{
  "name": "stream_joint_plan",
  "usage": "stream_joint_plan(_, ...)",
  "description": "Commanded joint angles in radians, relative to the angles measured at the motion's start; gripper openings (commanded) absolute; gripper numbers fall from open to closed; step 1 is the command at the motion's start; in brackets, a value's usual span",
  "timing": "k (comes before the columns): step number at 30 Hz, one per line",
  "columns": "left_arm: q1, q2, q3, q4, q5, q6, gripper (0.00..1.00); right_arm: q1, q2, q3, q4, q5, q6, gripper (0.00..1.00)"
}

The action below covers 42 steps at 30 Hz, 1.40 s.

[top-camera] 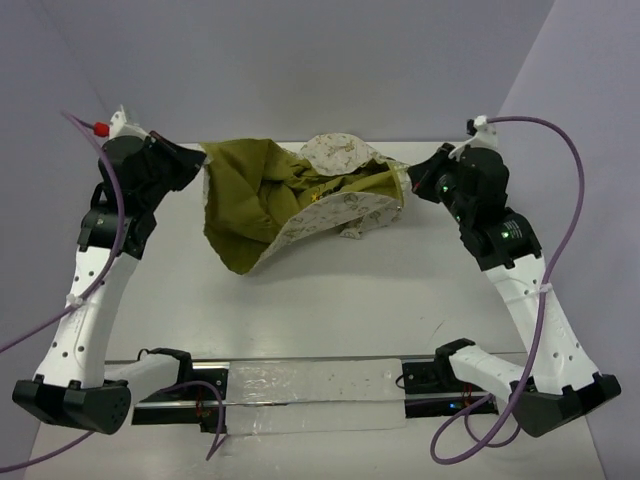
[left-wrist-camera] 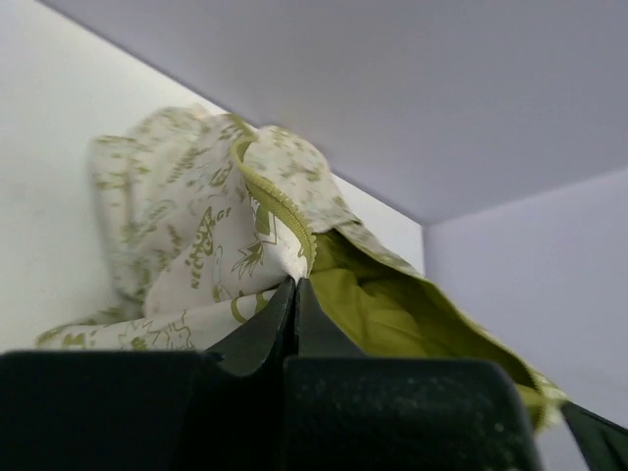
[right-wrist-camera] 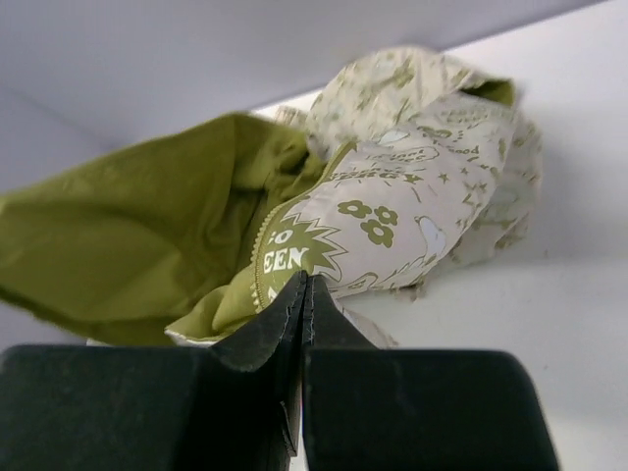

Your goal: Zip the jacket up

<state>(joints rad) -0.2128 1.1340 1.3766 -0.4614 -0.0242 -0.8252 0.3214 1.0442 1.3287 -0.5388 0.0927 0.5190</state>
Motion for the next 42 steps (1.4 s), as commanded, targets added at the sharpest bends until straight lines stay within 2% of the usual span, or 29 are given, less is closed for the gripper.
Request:
stream_joint_plan(1, 0.094, -0.078, 0.012, -0.149, -0.103, 0.038, 0.0, -0.086, -0.042, 0.006, -0.056, 0.044, -0.017, 0.0)
stream_joint_plan(6, 0.115, -0.141, -0.113, -0.157, -0.124, 0.054, 0.0, -0.149, -0.085, -0.097, -0.064, 0.032, -0.05, 0.0)
stream_joint_plan(11, 0.084, -0.182, -0.296, -0.048, 0.1, 0.028, 0.0, -0.147, -0.097, -0.212, -0.029, -0.065, -0.061, 0.0)
stream_joint_plan(13, 0.021, -0.147, -0.331, -0.006, 0.111, 0.023, 0.0, -0.106, -0.086, -0.242, 0.003, -0.087, -0.045, 0.0)
stream_joint_plan(16, -0.169, -0.094, -0.397, 0.073, 0.066, -0.007, 0.0, 0.074, -0.024, -0.296, 0.038, -0.042, 0.01, 0.0)
stream_joint_plan(18, -0.19, -0.089, -0.477, 0.155, 0.09, -0.043, 0.0, 0.109, 0.016, -0.319, 0.089, -0.029, 0.057, 0.0)
stream_joint_plan(19, -0.208, -0.083, -0.525, 0.267, 0.133, -0.071, 0.0, 0.134, 0.052, -0.352, 0.127, -0.033, 0.097, 0.0)
stream_joint_plan(22, -0.26, -0.029, -0.595, 0.363, 0.167, -0.095, 0.0, 0.164, 0.163, -0.424, 0.241, -0.035, 0.202, 0.0)
stream_joint_plan(27, -0.273, 0.015, -0.734, 0.532, 0.194, -0.131, 0.0, 0.195, 0.343, -0.384, 0.315, -0.023, 0.227, 0.01)
stream_joint_plan(30, -0.278, 0.018, -0.771, 0.597, 0.208, -0.16, 0.0, 0.197, 0.401, -0.338, 0.283, -0.017, 0.197, 0.11)
stream_joint_plan(31, -0.28, 0.024, -0.77, 0.588, 0.206, -0.156, 0.0, 0.198, 0.407, -0.328, 0.266, -0.014, 0.185, 0.17)
stream_joint_plan(32, -0.28, 0.032, -0.764, 0.567, 0.202, -0.143, 0.0, 0.197, 0.398, -0.332, 0.264, -0.013, 0.18, 0.27)
stream_joint_plan(33, -0.281, 0.033, -0.757, 0.566, 0.196, -0.141, 0.0, 0.199, 0.388, -0.339, 0.264, -0.011, 0.173, 0.28)
stream_joint_plan(35, -0.281, 0.045, -0.743, 0.544, 0.19, -0.126, 0.0, 0.198, 0.354, -0.357, 0.256, -0.013, 0.146, 0.47)
stream_joint_plan(38, -0.283, 0.063, -0.731, 0.543, 0.207, -0.123, 0.0, 0.213, 0.311, -0.377, 0.236, -0.016, 0.102, 0.55)
stream_joint_plan(42, -0.283, 0.09, -0.716, 0.543, 0.22, -0.116, 0.0, 0.232, 0.261, -0.406, 0.223, -0.068, 0.036, 0.55)
